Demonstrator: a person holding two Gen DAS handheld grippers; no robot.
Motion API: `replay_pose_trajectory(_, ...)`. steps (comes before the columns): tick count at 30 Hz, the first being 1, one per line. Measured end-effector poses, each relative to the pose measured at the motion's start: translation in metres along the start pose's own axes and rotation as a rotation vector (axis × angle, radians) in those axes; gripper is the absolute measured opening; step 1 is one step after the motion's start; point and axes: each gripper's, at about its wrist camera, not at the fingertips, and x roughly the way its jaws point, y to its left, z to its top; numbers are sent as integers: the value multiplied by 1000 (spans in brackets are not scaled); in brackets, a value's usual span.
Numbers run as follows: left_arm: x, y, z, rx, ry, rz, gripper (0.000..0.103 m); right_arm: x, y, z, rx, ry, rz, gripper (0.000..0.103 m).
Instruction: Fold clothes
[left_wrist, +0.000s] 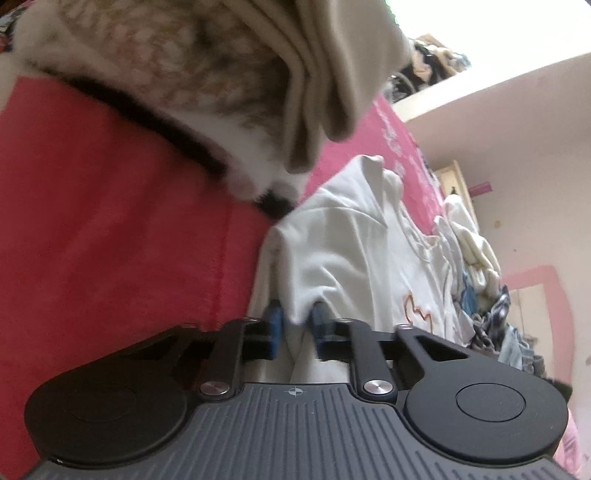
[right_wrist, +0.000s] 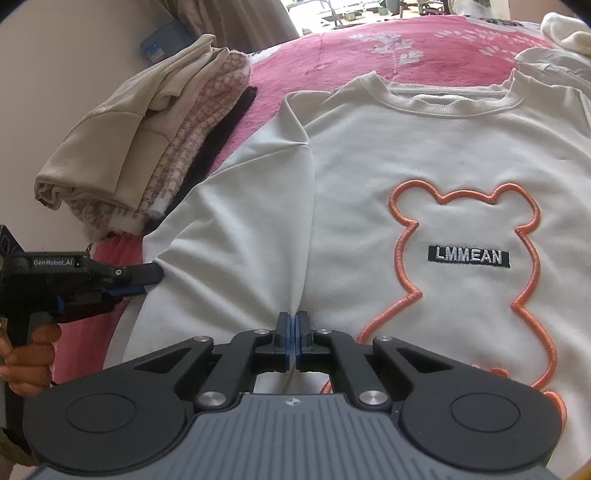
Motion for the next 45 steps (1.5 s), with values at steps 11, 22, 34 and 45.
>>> replay_pose_trajectory(11, -16, 0, 27, 8, -52, 48, 5, 1, -5, -2, 26, -11, 23, 2)
replay_pose_trajectory(22, -43, -19, 11, 140, -96, 87, 25, -11, -1, -2, 4, -40, -10, 14)
replay_pose_trajectory(34, -100, -39, -11, 249, -100, 108, 31, -80, 21, -49, -82, 1, -19, 22)
replay_pose_trajectory(45, -105, -42, -81, 408, 124, 120, 34, -145, 34, -66, -201, -52, -28, 22)
